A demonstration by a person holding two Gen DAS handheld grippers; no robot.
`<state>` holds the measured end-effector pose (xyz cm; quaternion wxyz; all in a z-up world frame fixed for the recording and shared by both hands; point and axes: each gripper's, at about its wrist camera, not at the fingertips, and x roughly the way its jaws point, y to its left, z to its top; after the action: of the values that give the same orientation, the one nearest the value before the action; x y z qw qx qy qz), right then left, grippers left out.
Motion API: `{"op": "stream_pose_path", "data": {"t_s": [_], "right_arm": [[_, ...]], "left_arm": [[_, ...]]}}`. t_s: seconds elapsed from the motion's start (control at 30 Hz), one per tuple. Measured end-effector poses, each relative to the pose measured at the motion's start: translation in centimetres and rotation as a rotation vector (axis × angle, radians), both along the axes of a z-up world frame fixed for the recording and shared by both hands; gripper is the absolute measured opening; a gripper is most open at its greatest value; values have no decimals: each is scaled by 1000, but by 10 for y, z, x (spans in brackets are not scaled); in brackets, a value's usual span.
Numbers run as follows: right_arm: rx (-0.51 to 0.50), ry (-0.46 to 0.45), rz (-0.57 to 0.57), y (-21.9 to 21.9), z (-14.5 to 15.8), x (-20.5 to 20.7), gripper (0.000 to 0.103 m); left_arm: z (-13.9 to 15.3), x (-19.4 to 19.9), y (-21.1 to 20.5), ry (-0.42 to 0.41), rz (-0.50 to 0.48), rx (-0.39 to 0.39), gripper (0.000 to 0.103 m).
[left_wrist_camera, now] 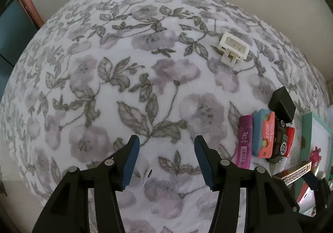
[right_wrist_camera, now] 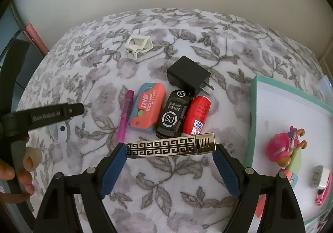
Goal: Organize rigid objects
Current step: 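Lift the white watch with the left gripper while the right gripper holds the gold bar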
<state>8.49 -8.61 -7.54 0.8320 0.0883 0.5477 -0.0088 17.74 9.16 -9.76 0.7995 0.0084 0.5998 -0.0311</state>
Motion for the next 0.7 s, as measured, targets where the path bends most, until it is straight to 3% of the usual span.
{"op": "stream_pose_path", "data": {"t_s": [0.33, 0.47, 0.7], "right_arm": [[24, -19, 2, -1, 8, -4, 86], [34, -23, -5, -3, 10, -6, 86], [49, -17, -17, -9, 9, -8, 86]], "left_arm": [[18, -16, 42, -66, 56, 2, 56], [23, -24, 72, -75, 137, -56, 56], [8, -20, 59, -66, 102, -34, 60]]}}
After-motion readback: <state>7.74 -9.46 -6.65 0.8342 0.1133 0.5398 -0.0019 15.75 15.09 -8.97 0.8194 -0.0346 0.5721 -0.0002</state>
